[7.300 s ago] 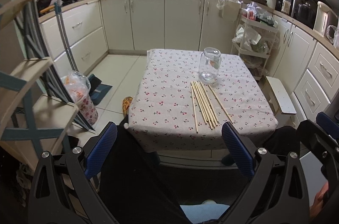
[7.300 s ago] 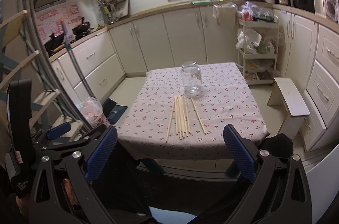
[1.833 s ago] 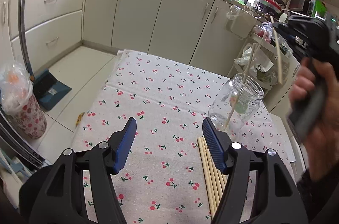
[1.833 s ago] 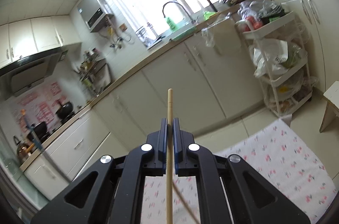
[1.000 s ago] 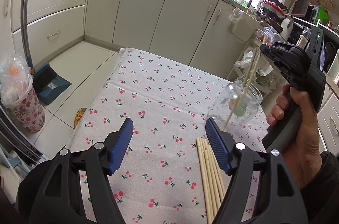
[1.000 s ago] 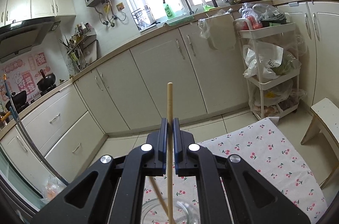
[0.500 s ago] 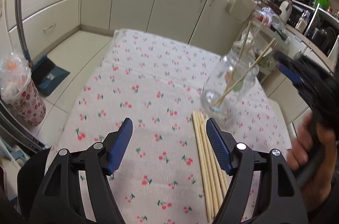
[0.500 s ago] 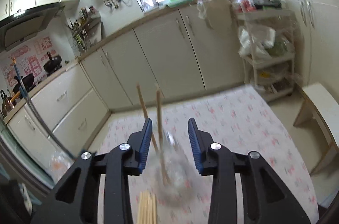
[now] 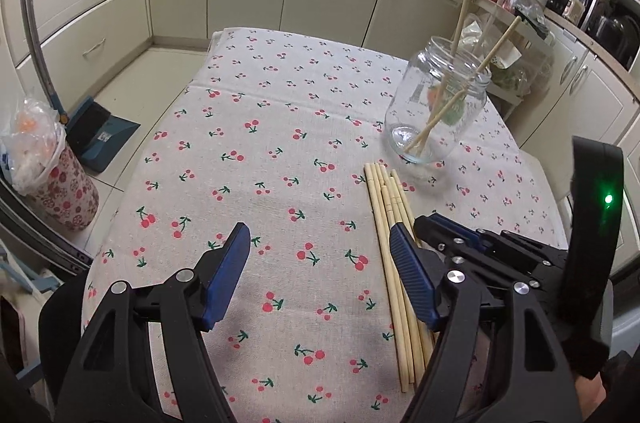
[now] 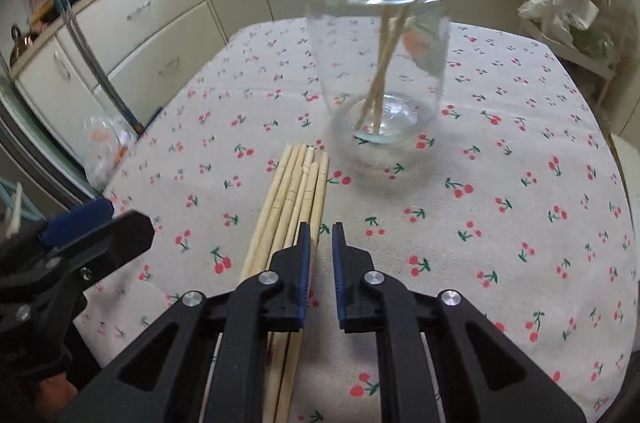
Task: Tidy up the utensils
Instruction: 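Lower both tools and close each on another chopstick from the pile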
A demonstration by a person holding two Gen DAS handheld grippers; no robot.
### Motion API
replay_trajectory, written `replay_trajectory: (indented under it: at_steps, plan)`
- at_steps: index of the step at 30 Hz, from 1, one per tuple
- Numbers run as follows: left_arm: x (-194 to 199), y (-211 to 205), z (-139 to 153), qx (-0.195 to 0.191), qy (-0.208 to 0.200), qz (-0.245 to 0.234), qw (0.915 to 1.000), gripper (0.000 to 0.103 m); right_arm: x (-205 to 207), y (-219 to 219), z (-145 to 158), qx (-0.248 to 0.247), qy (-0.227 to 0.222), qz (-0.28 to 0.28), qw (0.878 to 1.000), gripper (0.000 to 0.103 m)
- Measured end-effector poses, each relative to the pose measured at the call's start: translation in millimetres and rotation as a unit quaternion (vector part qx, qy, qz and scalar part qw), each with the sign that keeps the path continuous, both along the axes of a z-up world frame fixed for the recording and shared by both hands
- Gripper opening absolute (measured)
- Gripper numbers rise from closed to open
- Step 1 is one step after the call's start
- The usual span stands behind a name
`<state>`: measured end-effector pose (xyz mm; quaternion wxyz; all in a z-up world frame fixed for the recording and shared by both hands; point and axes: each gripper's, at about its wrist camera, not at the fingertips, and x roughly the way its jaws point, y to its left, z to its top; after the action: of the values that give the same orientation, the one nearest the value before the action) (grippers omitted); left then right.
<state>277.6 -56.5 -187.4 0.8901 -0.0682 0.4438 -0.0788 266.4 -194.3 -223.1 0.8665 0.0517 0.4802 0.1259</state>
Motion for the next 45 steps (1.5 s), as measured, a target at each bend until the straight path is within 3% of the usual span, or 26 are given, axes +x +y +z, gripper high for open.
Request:
replay_trajectory:
  at_steps: [4,9,15,24,29,32,39,45]
  plan:
    - [10,-8,-9,0.009,0.008,-0.007,0.9999,0.069,-3,-1,1,-0.028,0.004,-0.008,1.000,0.011]
    - [29,-23,-19,0.025,0.014,-0.017,0.9995,0.069,-9,-26,3,0.016,0.004,-0.020,1.000,0.009]
    - [48,-27,-34,0.052,0.035,-0.003,0.9980,0.069,7,-16,-3,0.036,0.018,0.001,0.999,0.009]
    - [54,-18,-33,0.026,0.038,0.003,0.9989,0.069,10,-13,-3,0.050,0.022,0.036,0.998,0.012]
    - [58,-19,-35,0.027,0.043,0.002,0.9987,0.069,9,-10,-4,0.026,0.016,0.041,0.999,0.012]
    - [57,-27,-37,0.039,0.041,-0.009,0.9984,0.069,3,-11,1,-0.018,0.014,0.031,0.999,0.012]
    - [65,-44,-40,0.075,0.036,-0.021,0.9963,0.069,-10,-46,0,0.001,0.039,-0.017,0.999,0.012]
    - [68,-45,-40,0.085,0.044,-0.019,0.9952,0.068,-3,-44,-1,0.001,0.036,-0.018,0.999,0.012]
